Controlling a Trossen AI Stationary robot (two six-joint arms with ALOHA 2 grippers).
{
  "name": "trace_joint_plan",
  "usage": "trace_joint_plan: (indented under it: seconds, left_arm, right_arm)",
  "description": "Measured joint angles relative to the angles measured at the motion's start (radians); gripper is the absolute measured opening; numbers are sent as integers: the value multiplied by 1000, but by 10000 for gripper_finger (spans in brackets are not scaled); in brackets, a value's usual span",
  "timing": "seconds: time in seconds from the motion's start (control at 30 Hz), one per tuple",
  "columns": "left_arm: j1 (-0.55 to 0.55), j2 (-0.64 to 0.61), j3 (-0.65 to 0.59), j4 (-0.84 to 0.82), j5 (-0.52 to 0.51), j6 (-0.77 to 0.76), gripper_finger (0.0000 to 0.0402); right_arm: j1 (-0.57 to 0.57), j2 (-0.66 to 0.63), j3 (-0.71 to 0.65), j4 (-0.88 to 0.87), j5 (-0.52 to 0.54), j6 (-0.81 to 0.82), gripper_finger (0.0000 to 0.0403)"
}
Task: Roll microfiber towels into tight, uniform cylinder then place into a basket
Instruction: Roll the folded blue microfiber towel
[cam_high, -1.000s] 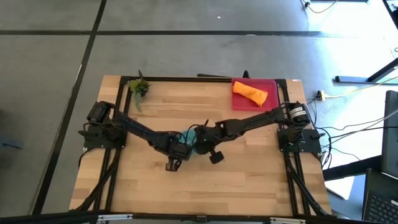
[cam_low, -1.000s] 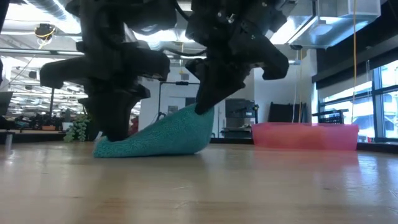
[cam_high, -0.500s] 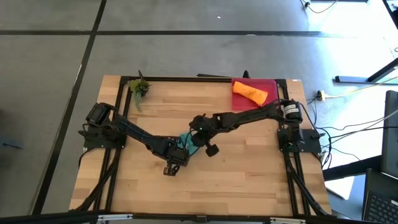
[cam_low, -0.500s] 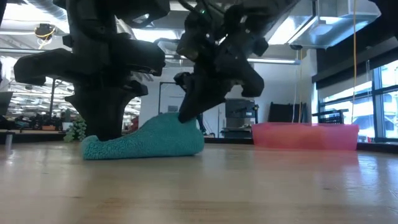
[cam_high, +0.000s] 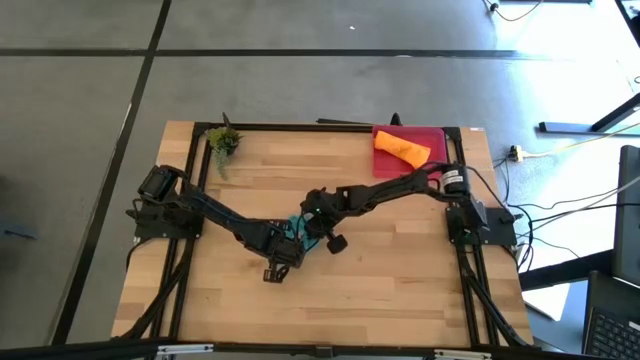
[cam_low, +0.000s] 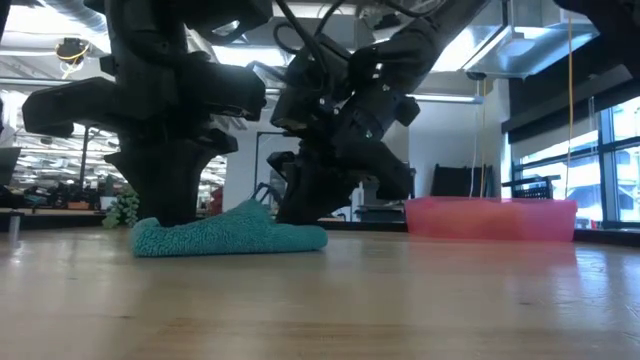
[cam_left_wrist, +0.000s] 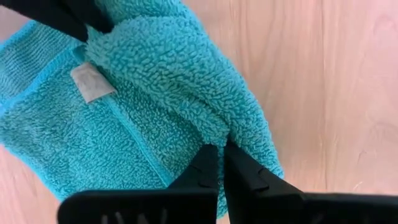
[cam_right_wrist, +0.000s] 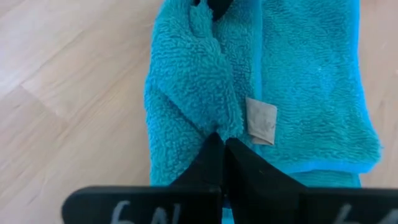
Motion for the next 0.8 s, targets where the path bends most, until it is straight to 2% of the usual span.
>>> trace_joint_plan:
  seconds: [0.33, 0.63, 0.8]
  left_arm:
    - [-2, -4, 2, -44, 0, -148, 0]
    - [-13, -91, 3, -89, -27, -239, 0]
    - [-12, -91, 2, -144, -44, -284, 0]
  right_arm:
    - [-7, 12, 2, -2, -3, 22, 5]
    - [-8, 12, 2, -8, -2, 23, 5]
    - [-8, 13, 2, -9, -2, 23, 5]
